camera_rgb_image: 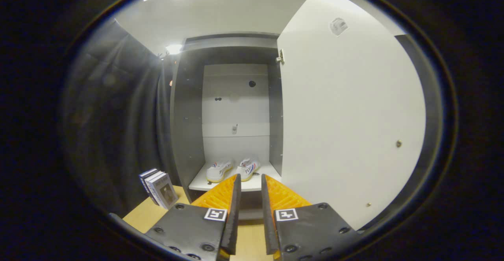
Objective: Open the shoe cabinet door, grab the shoes and put them into the shoe cabinet, then close the shoe cabinet door.
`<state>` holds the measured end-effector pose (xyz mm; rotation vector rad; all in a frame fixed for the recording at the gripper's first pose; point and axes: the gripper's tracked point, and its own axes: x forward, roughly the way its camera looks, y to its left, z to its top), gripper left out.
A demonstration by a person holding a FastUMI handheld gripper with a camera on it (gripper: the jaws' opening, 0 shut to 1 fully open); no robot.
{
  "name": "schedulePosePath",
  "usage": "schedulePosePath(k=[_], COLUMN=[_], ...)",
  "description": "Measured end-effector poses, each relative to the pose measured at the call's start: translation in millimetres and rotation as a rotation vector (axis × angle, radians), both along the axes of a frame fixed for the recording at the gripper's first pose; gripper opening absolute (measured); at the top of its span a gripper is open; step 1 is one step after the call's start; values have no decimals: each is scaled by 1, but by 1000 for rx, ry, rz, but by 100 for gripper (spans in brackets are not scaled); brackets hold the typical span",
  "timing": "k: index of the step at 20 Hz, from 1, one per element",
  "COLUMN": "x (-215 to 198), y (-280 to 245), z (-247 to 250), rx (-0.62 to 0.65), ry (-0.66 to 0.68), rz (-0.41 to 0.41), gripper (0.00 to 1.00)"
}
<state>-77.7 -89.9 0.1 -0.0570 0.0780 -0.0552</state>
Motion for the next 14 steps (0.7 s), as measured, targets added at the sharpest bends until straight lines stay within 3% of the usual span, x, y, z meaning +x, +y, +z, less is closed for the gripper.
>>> schedulePosePath(k=[7,14], x=[-62,-99], y=[-59,-133], z=[15,42], rx=[3,5], ry=[-24,-67], rz=[3,-87], gripper=[30,30])
